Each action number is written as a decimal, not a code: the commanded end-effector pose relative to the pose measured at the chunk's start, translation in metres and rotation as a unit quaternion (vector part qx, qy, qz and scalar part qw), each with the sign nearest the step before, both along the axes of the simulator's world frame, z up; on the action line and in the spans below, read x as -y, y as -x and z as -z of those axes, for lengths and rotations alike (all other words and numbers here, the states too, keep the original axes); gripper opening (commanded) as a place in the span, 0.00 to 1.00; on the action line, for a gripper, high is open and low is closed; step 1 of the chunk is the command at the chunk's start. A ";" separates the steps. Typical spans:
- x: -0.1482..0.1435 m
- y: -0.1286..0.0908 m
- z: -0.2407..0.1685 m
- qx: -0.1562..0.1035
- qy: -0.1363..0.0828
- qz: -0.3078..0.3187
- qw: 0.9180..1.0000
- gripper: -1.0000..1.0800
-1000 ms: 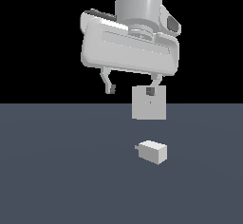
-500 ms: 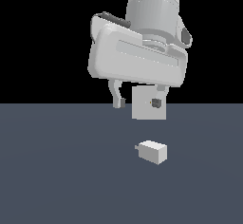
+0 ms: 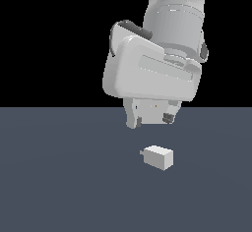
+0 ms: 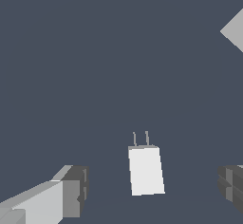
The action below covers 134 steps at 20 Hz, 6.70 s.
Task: Plug the charger into the wall socket.
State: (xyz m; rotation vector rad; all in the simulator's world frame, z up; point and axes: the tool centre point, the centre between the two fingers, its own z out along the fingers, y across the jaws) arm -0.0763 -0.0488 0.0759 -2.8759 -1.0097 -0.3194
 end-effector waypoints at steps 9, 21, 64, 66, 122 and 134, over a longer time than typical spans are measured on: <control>0.007 0.004 0.013 0.010 -0.006 -0.034 0.999 0.96; 0.008 0.004 0.015 0.010 -0.006 -0.035 0.999 0.96; 0.003 -0.006 0.051 0.012 -0.006 0.035 0.999 0.00; 0.002 -0.009 0.047 0.012 -0.006 0.056 0.998 0.00; 0.016 -0.073 -0.024 0.012 -0.001 0.440 0.898 0.00; 0.024 -0.110 -0.024 0.012 -0.001 0.440 0.898 0.00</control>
